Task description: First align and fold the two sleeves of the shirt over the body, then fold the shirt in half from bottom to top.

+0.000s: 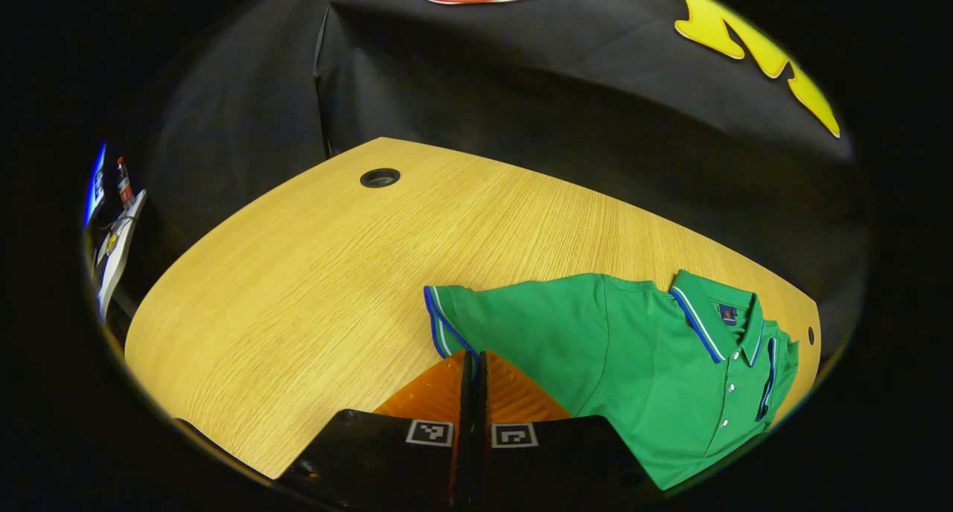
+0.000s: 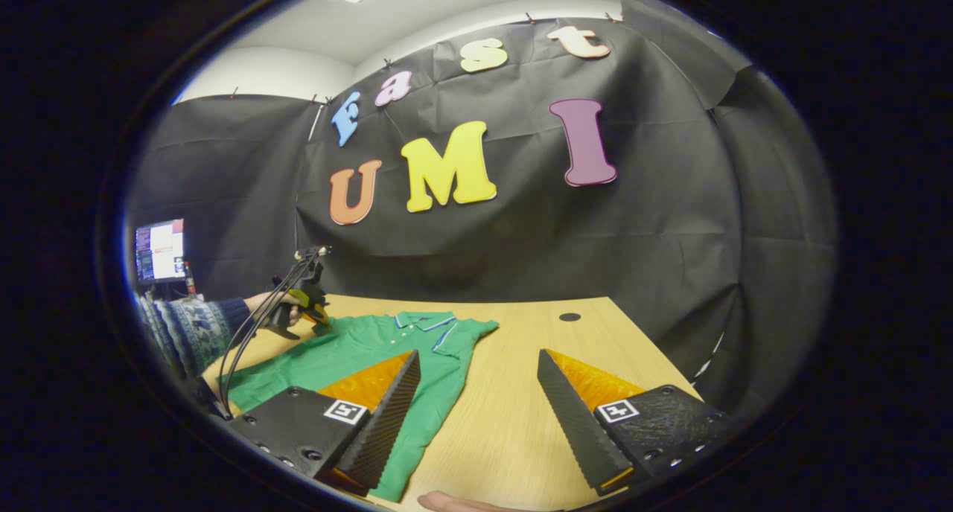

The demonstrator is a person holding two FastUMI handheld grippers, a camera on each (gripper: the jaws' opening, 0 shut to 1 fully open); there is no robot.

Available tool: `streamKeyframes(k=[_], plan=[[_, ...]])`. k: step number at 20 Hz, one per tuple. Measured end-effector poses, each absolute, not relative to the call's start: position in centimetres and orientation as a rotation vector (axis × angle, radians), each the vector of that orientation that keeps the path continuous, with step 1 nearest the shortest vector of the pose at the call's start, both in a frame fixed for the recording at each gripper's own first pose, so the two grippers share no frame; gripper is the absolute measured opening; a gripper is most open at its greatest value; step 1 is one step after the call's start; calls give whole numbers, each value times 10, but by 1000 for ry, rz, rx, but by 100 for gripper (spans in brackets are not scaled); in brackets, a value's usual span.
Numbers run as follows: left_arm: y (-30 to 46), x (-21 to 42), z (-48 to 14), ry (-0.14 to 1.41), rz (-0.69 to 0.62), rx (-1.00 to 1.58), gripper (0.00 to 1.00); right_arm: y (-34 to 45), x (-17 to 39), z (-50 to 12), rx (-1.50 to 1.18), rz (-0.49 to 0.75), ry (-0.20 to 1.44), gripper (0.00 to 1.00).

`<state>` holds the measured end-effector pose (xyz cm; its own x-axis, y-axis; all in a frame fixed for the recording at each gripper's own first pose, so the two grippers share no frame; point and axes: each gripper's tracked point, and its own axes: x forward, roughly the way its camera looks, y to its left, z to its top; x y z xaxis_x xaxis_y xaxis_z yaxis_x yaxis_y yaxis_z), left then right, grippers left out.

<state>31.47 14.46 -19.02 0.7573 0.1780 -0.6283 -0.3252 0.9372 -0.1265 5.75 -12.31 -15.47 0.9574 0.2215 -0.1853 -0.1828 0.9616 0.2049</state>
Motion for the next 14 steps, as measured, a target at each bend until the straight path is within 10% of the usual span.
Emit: streamKeyframes(k=[11, 14], plan=[[39, 344, -110, 507, 98, 19, 6, -151, 60, -168, 230, 113, 241, 96], [2, 341, -114, 537, 33, 47, 24, -149, 60, -170, 221, 113, 248, 96]])
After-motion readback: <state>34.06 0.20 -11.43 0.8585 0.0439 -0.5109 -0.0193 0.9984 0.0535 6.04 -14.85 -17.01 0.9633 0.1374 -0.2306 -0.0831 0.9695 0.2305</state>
